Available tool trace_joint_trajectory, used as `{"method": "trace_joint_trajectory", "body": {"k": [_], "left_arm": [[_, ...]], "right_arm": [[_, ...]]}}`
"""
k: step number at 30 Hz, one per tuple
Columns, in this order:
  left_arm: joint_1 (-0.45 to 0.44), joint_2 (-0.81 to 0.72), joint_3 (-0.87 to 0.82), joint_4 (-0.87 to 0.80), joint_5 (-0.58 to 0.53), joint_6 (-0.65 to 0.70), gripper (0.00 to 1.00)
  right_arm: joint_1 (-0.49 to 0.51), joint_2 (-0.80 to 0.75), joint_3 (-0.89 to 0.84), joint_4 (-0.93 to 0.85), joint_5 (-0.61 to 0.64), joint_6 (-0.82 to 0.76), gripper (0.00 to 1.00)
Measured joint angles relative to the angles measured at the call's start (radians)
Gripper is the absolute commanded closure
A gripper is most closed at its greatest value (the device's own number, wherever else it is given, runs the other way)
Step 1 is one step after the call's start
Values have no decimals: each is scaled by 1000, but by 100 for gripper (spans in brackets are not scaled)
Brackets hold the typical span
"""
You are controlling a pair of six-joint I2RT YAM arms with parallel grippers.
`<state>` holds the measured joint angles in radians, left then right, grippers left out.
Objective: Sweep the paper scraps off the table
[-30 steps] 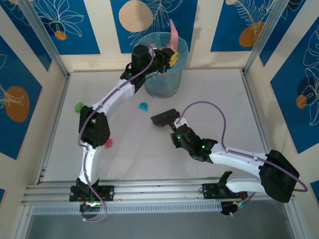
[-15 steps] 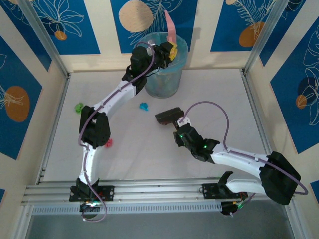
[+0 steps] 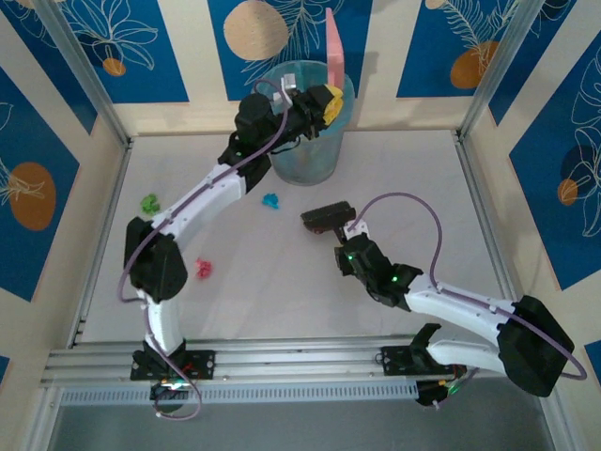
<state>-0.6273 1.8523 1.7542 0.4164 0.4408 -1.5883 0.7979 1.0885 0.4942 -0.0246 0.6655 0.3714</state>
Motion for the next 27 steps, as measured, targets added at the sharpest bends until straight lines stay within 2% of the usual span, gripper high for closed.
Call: {"method": "trace_joint_trajectory", "body": {"k": [7,11,14,18,21,27], "left_arm": [[-109,-240,-307,-55,39,195,100],[-177,-360,-453,-191,29,367,100],[-228,-470,-537,-339,-18,517,100],[-291,-660,-657,-517,-147,716,100],[-306,-773,-748,-613,-235,814,100],[-312,-807,-932,-764,-376,916,100]], "right_arm": [[-16,-60,-26,-23,-3,24,100],[-33,-115,-47,-29,-3,42,100],[-50,-152,-65,-32,-3,61,100],[-80,-201,-84,-53,-10,95,100],[-98,-249,-98,-70,-15,119,100],[-145,-354,-146,-75,-30,163,100]]}}
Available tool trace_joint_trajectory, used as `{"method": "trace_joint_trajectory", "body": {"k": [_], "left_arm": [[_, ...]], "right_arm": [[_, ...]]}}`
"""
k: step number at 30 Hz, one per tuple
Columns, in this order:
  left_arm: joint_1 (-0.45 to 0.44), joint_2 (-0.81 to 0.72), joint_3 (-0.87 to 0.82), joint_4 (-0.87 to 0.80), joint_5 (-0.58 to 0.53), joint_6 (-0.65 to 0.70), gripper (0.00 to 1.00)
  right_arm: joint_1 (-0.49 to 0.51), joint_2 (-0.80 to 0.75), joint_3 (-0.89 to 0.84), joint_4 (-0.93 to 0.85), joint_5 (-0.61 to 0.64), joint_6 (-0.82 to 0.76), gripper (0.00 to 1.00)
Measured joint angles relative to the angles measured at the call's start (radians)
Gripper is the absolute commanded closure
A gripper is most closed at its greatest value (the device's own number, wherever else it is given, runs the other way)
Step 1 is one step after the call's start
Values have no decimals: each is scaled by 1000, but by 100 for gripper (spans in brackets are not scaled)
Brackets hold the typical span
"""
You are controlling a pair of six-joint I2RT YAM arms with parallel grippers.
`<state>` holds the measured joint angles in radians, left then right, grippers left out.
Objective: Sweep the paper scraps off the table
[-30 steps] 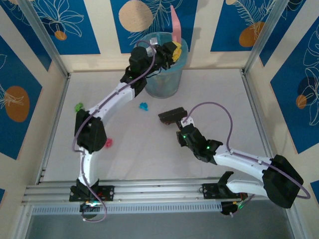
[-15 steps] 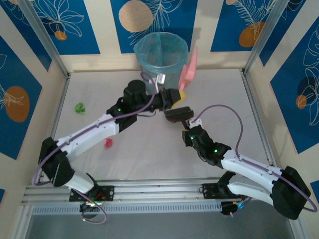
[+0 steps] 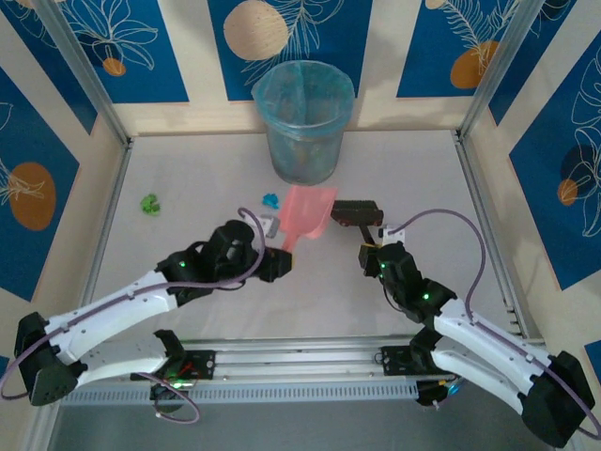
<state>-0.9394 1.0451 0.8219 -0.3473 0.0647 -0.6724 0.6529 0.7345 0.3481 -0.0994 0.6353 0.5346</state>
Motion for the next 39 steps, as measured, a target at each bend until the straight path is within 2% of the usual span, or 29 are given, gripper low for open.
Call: {"method": "trace_joint_trajectory", "body": {"k": [4,10,16,18,23,27,33,39], "left_arm": [[-2,33,-113,-80,-74,37,100],[-2,50,-203,-110,-220,100,100],[-2,94,-231,-110,-306,131,100],[-2,114,-231,-111,-336,132,100],[-2,129,-231,-113,-374,132,100],[-2,129,-231,-121,-392,130,100],[-2,130,-231,-134,-410,129,100],[-2,138,-231,-137,-415,129,100]], "right_arm": [[-32,-46,-27,-8,-15,25,100],[-53,-95,-37,-13,-52,37,100],[-51,-117,-29,-18,-165,49,100],[-22,-97,6,-26,-208,55,100],[168,71,205,-8,-209,42,100],[293,320,427,16,-183,8,100],[301,653,696,-27,-161,-12,100],[269,869,858,-47,-182,-64,100]]}}
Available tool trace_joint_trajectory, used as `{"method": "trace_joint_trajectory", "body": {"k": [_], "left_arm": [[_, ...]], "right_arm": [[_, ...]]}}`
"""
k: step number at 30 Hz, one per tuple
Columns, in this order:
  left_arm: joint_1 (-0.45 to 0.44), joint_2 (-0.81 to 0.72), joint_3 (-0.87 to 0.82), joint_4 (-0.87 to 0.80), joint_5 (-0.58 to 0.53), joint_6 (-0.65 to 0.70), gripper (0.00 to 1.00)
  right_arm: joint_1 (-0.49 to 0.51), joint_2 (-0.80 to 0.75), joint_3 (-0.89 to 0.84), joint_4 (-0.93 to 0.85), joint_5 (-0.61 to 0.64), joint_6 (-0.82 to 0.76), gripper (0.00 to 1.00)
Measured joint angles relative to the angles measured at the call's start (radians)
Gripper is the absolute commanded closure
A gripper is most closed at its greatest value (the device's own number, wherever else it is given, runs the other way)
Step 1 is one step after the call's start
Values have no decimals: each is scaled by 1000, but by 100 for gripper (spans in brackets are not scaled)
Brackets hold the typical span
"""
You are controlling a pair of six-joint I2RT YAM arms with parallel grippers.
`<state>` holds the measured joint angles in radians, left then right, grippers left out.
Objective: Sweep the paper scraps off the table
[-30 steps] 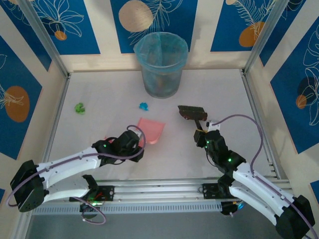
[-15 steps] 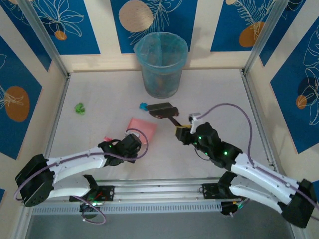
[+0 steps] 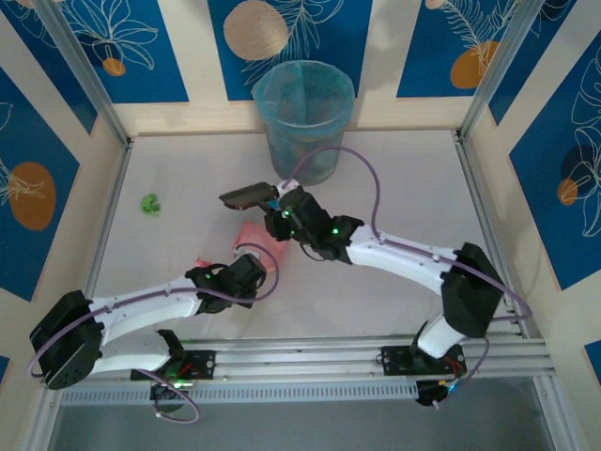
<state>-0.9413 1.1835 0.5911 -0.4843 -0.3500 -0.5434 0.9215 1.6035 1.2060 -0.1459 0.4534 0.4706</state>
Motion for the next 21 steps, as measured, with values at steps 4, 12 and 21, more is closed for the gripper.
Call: {"method": "trace_joint_trajectory", "body": {"k": [4,12,21], "left_arm": [[0,9,0,-1,0,0,100],[0,10,0,-4,0,0,100],[0,16,0,-3,1,0,100]], "right_arm": [[-35,119,109,-12,-37,-41,100],[-116,221,166,-47,-130,-81,100],[-141,109,-31,-54,-153,-66,100]]}}
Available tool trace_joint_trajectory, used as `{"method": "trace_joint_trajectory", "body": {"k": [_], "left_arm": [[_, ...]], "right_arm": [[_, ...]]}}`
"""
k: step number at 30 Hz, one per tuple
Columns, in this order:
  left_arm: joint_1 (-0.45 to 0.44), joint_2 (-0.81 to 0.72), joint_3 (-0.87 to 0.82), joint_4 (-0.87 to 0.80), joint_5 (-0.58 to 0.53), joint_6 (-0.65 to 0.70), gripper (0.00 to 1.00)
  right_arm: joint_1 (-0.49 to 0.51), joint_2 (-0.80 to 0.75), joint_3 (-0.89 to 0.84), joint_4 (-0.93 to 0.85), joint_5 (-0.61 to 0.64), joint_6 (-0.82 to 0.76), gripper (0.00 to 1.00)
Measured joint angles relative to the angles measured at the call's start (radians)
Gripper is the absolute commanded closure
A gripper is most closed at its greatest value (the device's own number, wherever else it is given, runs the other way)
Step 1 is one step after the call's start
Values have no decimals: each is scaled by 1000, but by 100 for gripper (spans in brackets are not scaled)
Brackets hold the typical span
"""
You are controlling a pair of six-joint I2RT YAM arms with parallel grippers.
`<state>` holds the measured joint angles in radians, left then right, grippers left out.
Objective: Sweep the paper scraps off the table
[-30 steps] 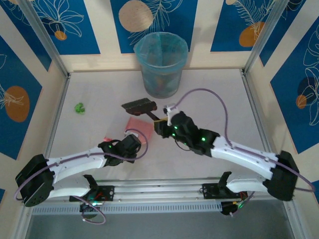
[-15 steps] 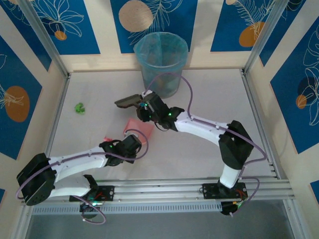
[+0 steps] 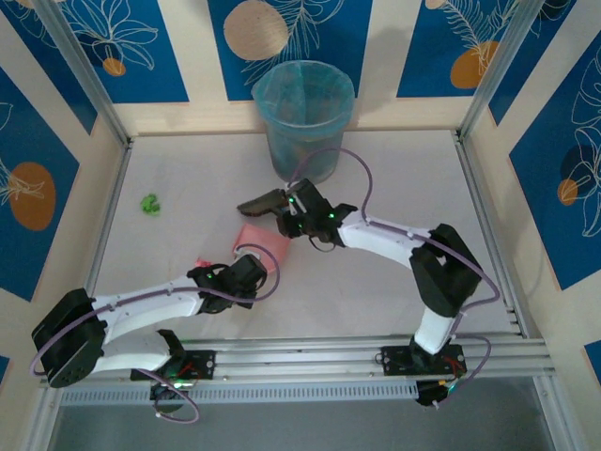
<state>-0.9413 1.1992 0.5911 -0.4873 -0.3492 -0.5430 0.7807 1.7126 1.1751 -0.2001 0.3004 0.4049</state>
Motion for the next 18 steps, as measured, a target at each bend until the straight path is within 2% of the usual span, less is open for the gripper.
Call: {"method": "trace_joint_trajectory", "body": {"k": [11,18], "left_arm": [[0,37,0,13,46,9,100],[-3,39,0,42,107,39,100]], "right_arm": [[-67,-428,-327,-117,-37,100,100],[-174,-711,-463,-229,-85,205,100]]}}
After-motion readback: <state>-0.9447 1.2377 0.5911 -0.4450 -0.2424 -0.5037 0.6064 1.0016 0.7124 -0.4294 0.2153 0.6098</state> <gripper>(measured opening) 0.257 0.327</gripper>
